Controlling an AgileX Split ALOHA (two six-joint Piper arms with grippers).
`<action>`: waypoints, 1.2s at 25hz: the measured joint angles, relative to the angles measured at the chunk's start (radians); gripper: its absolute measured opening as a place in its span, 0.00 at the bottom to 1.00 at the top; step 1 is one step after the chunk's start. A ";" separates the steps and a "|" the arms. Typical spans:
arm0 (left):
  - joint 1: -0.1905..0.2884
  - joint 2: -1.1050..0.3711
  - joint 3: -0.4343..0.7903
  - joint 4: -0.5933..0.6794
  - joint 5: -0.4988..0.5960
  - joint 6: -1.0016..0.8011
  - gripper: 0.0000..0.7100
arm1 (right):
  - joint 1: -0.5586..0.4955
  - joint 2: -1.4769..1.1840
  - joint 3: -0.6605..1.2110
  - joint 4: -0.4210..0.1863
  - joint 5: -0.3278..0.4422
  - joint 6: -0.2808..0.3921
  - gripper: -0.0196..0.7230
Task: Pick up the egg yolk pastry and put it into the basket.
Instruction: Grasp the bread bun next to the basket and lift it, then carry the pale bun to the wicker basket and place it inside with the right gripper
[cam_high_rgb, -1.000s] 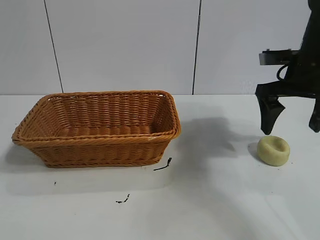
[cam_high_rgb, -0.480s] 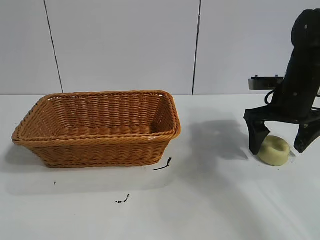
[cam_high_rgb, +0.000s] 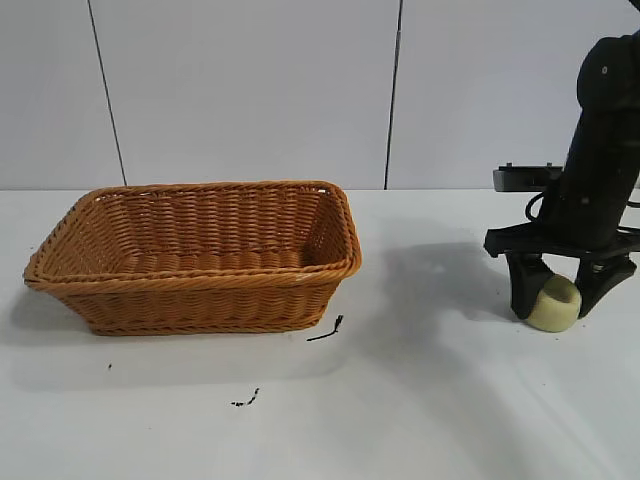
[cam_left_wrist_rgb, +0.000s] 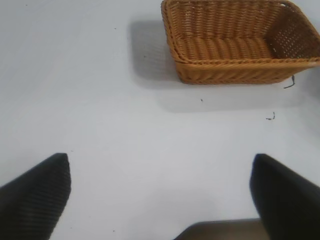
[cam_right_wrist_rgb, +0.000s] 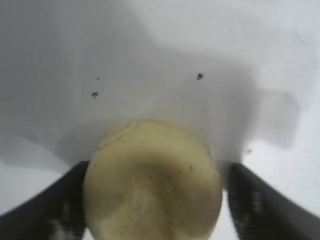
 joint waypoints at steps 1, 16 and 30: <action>0.000 0.000 0.000 0.000 0.000 0.000 0.98 | 0.000 -0.001 -0.001 0.000 0.005 -0.001 0.35; 0.000 0.000 0.000 0.000 0.000 0.000 0.98 | 0.000 -0.077 -0.319 0.045 0.258 -0.032 0.16; 0.000 0.000 0.000 0.000 0.000 0.000 0.98 | 0.126 -0.089 -0.605 0.000 0.361 0.010 0.16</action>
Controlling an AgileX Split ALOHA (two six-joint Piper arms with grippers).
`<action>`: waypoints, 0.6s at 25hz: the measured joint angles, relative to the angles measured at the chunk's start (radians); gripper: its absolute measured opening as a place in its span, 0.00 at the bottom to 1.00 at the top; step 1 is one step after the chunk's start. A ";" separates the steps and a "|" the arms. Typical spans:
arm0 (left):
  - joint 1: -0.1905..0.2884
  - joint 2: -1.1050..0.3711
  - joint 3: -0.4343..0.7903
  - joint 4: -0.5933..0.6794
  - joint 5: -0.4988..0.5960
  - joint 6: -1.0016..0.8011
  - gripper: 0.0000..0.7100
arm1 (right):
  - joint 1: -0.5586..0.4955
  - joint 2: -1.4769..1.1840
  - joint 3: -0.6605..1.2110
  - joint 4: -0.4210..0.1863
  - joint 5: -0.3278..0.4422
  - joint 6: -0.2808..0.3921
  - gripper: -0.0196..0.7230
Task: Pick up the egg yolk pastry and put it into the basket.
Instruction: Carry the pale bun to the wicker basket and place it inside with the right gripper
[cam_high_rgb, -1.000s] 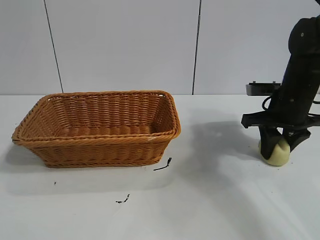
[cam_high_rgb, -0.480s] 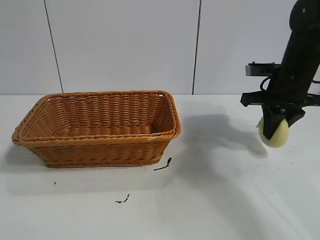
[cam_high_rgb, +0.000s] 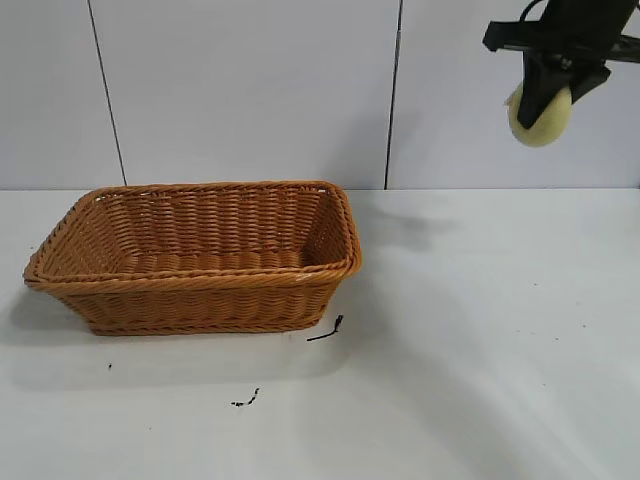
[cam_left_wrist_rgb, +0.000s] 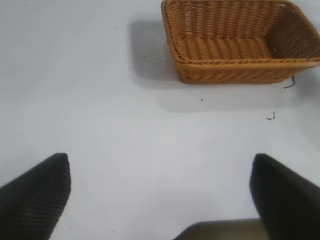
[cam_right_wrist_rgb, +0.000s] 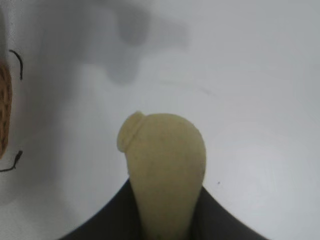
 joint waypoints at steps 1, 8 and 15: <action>0.000 0.000 0.000 0.000 0.000 0.000 0.98 | 0.025 0.000 0.000 -0.006 0.000 0.002 0.16; 0.000 0.000 0.000 0.000 0.000 0.000 0.98 | 0.260 0.007 -0.001 -0.012 -0.072 0.014 0.16; 0.000 0.000 0.000 0.000 0.000 0.000 0.98 | 0.416 0.102 -0.003 -0.012 -0.205 0.039 0.16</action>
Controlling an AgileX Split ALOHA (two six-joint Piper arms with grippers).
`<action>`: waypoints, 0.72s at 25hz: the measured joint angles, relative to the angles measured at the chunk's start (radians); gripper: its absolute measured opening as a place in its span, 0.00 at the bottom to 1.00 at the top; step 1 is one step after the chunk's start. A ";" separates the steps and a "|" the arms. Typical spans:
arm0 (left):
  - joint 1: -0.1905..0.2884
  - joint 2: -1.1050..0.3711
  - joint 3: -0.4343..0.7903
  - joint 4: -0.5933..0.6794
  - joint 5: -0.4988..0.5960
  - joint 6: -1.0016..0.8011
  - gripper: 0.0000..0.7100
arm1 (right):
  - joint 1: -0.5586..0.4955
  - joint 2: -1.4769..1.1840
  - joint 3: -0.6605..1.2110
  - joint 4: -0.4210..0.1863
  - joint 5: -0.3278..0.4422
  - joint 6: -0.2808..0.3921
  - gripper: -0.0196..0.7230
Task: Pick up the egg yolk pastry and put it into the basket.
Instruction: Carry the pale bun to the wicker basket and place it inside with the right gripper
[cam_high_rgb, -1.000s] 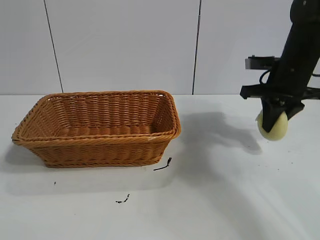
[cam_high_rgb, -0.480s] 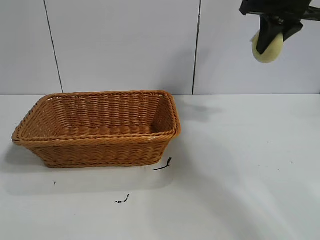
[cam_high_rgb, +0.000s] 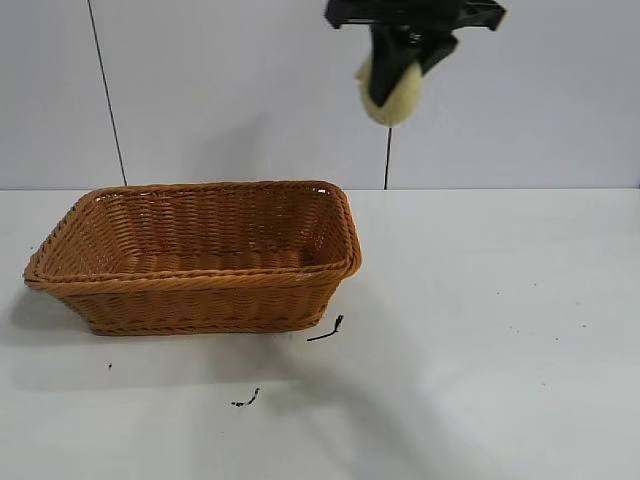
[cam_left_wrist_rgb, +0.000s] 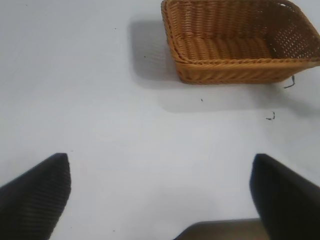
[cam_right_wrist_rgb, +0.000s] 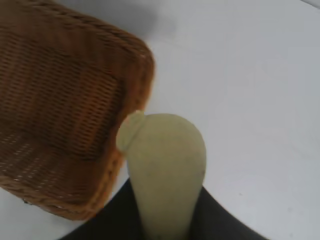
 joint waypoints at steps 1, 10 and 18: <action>0.000 0.000 0.000 0.000 0.000 0.000 0.98 | 0.009 0.019 0.000 0.000 -0.026 0.002 0.16; 0.000 0.000 0.000 0.000 0.000 0.000 0.98 | 0.015 0.187 0.000 0.032 -0.126 0.022 0.16; 0.000 0.000 0.000 0.000 0.000 0.000 0.98 | 0.015 0.227 0.000 0.056 -0.169 0.000 0.17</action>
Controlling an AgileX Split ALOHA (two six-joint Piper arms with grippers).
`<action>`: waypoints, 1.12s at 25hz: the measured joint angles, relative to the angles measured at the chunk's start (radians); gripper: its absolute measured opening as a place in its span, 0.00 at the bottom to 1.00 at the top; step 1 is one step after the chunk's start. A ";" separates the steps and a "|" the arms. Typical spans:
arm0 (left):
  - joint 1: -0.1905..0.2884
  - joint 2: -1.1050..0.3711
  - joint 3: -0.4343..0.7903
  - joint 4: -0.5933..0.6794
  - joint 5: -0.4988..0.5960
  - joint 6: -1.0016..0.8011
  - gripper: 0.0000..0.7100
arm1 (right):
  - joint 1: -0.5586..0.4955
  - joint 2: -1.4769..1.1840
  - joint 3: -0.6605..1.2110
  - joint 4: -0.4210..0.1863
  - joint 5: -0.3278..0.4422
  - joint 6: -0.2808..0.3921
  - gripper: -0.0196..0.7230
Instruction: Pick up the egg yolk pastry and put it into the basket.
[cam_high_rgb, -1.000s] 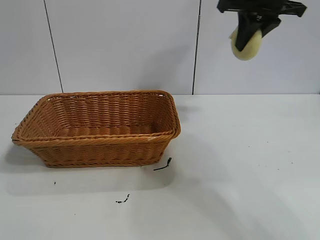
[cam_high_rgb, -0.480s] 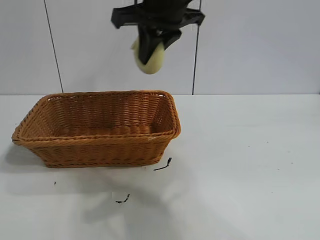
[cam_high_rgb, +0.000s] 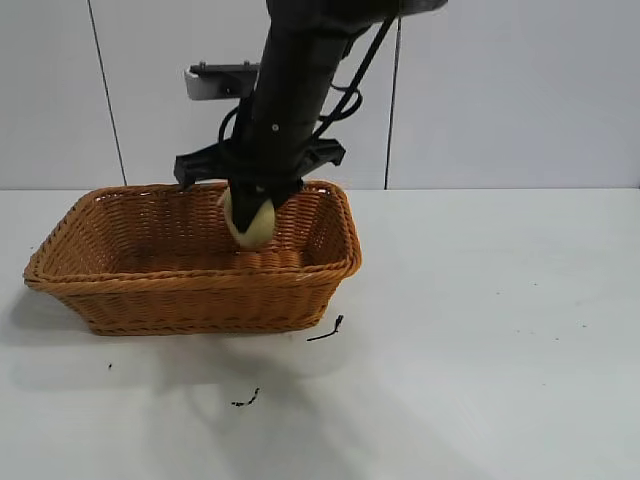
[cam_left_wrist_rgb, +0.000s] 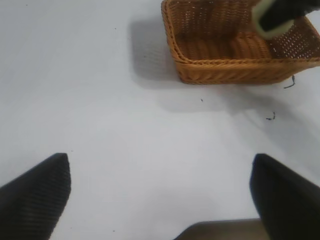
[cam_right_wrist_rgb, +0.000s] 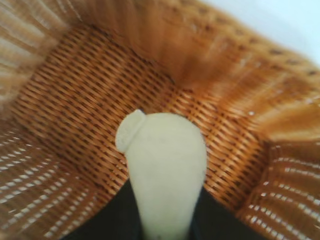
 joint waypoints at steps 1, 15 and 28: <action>0.000 0.000 0.000 0.000 0.000 0.000 0.98 | 0.000 0.000 0.000 0.000 0.000 -0.001 0.21; 0.000 0.000 0.000 0.000 0.000 0.000 0.98 | 0.000 -0.055 -0.232 -0.036 0.114 0.009 0.90; 0.000 0.000 0.000 0.000 0.000 0.000 0.98 | -0.195 -0.063 -0.371 -0.161 0.298 0.002 0.89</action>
